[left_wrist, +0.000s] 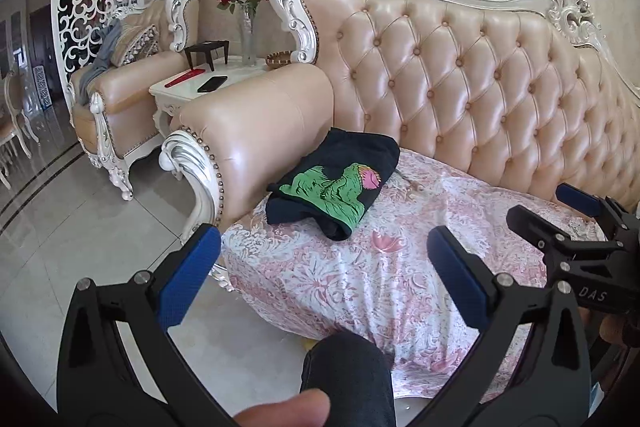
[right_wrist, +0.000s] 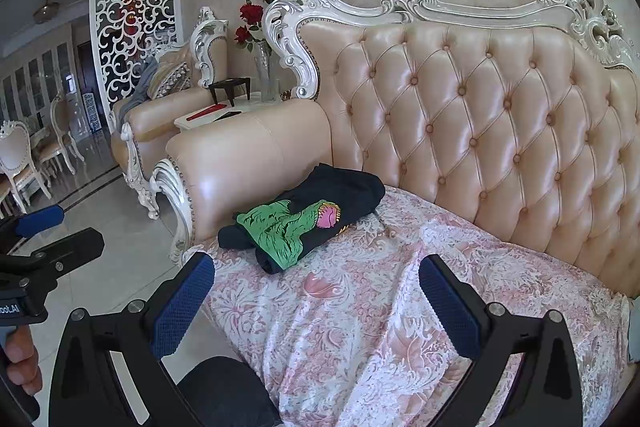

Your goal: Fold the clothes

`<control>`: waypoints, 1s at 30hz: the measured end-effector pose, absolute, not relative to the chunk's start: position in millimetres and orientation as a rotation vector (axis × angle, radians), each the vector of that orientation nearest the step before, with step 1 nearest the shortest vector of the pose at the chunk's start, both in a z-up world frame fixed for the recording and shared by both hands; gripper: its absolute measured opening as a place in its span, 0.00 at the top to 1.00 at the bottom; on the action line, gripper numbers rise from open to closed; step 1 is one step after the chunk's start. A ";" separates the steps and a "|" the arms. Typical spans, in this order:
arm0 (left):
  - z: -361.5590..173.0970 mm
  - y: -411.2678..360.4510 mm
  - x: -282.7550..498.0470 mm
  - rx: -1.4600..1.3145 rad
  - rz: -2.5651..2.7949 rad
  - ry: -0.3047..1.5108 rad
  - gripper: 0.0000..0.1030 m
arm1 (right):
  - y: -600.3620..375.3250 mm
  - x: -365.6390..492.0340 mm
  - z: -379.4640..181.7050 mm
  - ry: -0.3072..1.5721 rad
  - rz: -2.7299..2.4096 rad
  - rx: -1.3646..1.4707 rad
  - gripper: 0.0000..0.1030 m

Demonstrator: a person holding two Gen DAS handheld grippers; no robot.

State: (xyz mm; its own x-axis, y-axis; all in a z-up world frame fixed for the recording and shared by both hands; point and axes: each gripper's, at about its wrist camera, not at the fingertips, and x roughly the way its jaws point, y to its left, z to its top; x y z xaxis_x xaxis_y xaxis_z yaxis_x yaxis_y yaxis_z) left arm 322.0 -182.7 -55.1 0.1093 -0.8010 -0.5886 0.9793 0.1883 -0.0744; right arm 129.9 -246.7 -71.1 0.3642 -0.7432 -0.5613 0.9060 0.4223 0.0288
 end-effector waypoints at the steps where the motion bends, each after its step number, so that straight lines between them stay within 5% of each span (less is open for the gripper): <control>1: -55.1 -182.3 321.4 0.378 -1.354 0.573 0.00 | -246.8 130.5 -71.5 0.516 -1.087 0.364 0.00; 30: -45.2 -179.1 308.0 0.375 -1.370 0.538 0.00 | -244.0 132.3 -73.5 0.525 -1.072 0.375 0.00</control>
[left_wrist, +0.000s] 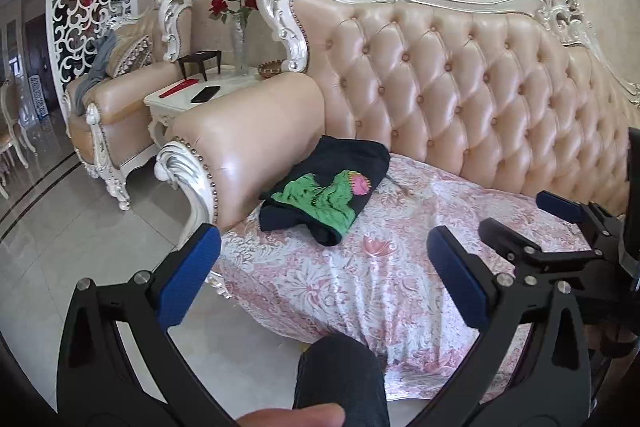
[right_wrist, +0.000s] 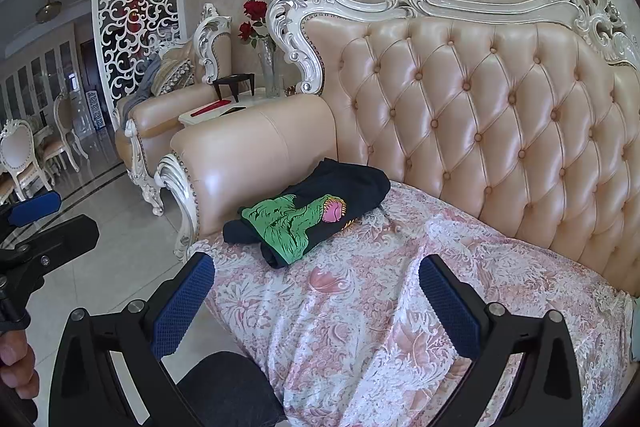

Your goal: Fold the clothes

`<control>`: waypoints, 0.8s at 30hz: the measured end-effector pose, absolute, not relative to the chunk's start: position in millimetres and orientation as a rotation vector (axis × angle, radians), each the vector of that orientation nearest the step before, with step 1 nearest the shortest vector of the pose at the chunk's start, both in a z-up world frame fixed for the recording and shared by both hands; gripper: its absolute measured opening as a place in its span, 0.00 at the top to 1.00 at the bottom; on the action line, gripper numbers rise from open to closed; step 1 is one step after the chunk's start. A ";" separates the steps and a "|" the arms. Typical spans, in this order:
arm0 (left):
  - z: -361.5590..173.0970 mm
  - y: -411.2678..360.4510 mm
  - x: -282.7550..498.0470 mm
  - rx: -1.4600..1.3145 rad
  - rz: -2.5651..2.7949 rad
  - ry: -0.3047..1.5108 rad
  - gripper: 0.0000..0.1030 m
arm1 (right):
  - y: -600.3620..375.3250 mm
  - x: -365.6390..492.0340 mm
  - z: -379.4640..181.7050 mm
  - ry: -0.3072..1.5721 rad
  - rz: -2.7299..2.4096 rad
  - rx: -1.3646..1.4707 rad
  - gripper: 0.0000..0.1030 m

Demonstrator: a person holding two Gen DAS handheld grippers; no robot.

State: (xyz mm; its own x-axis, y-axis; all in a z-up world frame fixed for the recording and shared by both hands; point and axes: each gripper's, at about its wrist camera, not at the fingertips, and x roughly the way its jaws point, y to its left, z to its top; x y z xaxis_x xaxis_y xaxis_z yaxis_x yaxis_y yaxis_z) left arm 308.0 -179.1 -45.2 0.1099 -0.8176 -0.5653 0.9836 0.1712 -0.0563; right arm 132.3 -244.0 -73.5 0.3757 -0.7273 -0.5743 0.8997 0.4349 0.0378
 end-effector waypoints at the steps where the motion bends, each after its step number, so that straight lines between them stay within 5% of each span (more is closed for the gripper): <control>1: -45.4 -179.0 309.3 0.374 -1.367 0.541 0.00 | -243.8 132.5 -73.8 0.526 -1.070 0.375 0.00; 24: -49.1 -178.4 309.9 0.371 -1.366 0.560 0.00 | -243.9 134.5 -78.3 0.544 -1.062 0.386 0.00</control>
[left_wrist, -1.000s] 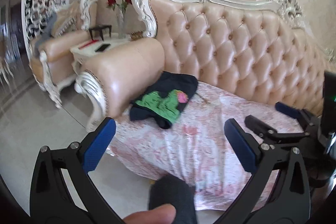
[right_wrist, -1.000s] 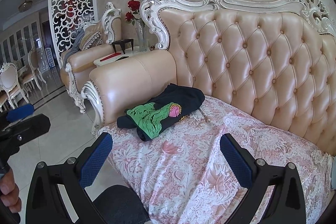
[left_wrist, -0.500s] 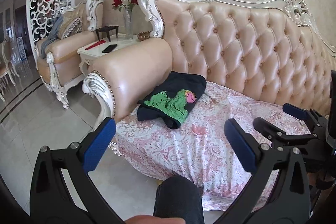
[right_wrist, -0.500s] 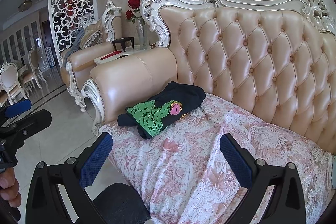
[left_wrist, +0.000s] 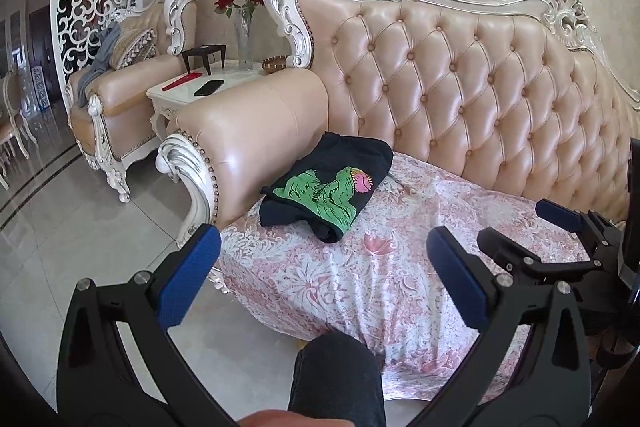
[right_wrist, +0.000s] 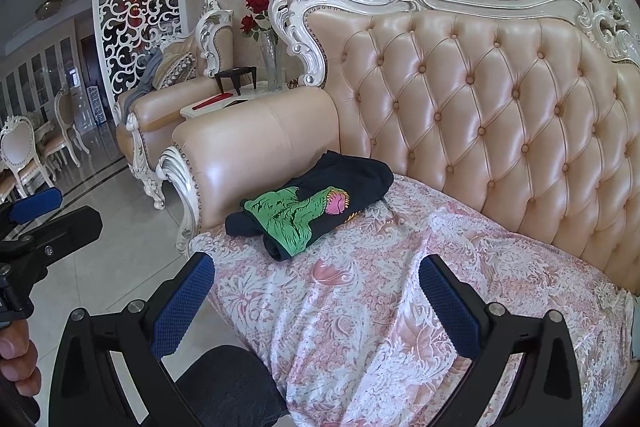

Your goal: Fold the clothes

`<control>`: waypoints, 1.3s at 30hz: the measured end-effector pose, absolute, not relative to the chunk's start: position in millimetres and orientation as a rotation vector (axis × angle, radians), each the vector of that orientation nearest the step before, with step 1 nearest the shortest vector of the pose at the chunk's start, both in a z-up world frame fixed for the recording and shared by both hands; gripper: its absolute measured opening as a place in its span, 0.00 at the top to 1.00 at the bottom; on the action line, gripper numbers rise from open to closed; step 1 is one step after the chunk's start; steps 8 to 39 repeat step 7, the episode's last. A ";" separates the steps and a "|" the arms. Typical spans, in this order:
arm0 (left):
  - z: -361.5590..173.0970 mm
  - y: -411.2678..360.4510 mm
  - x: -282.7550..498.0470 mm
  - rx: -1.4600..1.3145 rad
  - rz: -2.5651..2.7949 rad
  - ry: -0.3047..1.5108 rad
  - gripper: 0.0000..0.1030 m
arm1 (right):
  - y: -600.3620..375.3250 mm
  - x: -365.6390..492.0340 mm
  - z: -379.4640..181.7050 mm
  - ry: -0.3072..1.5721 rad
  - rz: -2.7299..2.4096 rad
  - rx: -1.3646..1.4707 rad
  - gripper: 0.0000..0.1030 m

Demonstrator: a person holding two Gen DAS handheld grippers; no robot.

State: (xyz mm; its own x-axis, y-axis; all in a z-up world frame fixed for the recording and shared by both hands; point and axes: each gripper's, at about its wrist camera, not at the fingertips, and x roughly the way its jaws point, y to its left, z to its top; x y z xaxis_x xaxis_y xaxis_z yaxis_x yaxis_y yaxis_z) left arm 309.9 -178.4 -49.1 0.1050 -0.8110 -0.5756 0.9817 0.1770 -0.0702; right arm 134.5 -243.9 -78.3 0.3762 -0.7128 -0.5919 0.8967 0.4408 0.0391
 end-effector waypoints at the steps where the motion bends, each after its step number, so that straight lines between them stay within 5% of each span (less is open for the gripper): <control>1: -48.9 -178.3 310.0 0.371 -1.366 0.560 0.00 | -244.1 134.2 -78.3 0.544 -1.063 0.387 0.00; 39: -46.0 -177.1 311.4 0.360 -1.356 0.548 0.00 | -243.4 134.4 -79.1 0.544 -1.060 0.391 0.00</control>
